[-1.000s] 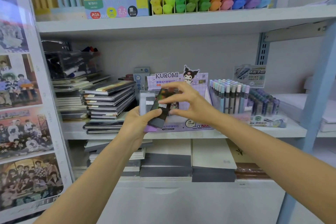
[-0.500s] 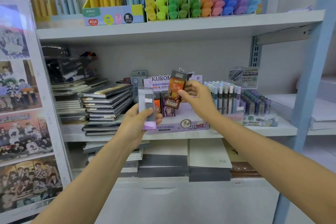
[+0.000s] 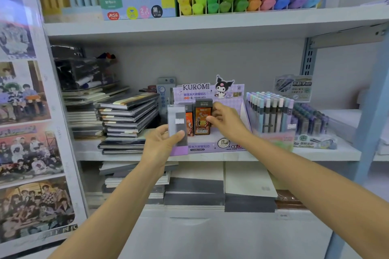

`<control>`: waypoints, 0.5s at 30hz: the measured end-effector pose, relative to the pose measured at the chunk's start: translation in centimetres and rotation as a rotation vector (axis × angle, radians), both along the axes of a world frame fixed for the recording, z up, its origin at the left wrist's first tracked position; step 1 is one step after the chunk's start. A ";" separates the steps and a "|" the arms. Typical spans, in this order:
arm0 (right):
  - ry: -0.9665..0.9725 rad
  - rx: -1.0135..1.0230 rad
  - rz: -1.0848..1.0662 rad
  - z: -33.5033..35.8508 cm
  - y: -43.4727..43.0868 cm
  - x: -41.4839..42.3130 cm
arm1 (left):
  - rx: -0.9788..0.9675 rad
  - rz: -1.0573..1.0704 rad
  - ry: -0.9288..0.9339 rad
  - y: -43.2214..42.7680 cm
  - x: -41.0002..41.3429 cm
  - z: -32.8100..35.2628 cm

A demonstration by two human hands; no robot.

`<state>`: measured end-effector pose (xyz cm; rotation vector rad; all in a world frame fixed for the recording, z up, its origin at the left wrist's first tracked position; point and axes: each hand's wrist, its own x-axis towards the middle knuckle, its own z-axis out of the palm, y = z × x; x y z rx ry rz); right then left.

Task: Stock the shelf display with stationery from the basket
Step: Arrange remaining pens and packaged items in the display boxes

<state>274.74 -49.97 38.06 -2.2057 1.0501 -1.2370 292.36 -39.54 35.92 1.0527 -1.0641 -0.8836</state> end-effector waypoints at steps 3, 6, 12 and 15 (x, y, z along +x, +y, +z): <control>0.056 -0.008 0.002 0.2 -0.4 -0.3 | 0.010 -0.016 -0.006 -0.4 0.0 -0.5; 0.121 0.006 0.018 0.7 -0.7 -0.4 | 0.005 -0.027 -0.001 -0.7 0.1 -0.7; 0.174 0.079 0.074 1.0 -0.9 -0.3 | -0.004 -0.032 -0.013 -0.9 0.0 -0.7; 0.235 0.085 0.061 0.9 -1.0 -0.2 | -0.001 -0.035 -0.006 -0.9 -0.1 -0.7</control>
